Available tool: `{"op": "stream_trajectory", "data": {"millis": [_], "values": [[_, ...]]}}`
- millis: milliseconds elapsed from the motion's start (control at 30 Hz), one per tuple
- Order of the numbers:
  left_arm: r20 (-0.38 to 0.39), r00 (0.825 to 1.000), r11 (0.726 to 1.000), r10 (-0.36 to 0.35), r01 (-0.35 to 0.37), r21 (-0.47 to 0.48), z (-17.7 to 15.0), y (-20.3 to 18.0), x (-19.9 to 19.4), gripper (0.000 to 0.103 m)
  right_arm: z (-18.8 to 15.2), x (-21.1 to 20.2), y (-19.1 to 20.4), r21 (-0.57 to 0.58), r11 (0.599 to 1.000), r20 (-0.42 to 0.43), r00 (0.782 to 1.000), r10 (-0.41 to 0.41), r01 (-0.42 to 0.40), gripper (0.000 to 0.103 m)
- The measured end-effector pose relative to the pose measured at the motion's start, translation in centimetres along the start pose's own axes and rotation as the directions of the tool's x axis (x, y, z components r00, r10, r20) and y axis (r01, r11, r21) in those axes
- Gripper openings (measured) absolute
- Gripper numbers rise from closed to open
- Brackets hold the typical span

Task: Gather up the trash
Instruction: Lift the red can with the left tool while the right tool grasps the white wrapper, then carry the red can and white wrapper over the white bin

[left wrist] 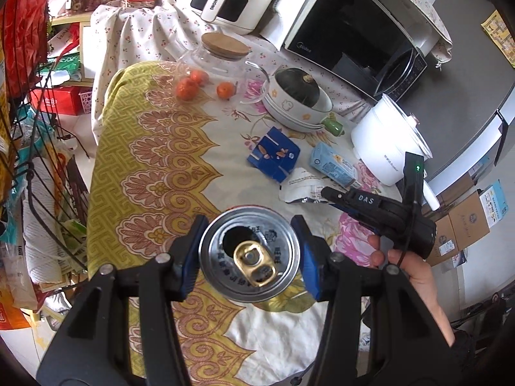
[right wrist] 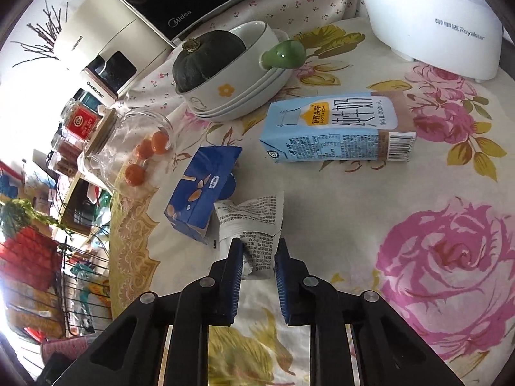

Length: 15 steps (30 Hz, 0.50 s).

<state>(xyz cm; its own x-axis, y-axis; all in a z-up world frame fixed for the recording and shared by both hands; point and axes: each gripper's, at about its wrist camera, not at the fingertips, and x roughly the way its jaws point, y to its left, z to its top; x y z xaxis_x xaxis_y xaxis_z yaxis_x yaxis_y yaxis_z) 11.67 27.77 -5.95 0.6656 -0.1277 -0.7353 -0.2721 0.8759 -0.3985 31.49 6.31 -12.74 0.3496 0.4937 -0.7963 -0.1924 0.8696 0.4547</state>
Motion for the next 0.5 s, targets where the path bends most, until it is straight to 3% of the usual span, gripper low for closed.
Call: {"op": "stream_trajectory", "data": {"millis": [500], "values": [[-0.068,0.994,0.988,-0.084,0.092,0.125,-2.6,-7.2,1.2,0.054,-5.5,-10.9,-6.3,-0.174,0.968,0.029,0.984,-0.177,0.179,0.017]]}}
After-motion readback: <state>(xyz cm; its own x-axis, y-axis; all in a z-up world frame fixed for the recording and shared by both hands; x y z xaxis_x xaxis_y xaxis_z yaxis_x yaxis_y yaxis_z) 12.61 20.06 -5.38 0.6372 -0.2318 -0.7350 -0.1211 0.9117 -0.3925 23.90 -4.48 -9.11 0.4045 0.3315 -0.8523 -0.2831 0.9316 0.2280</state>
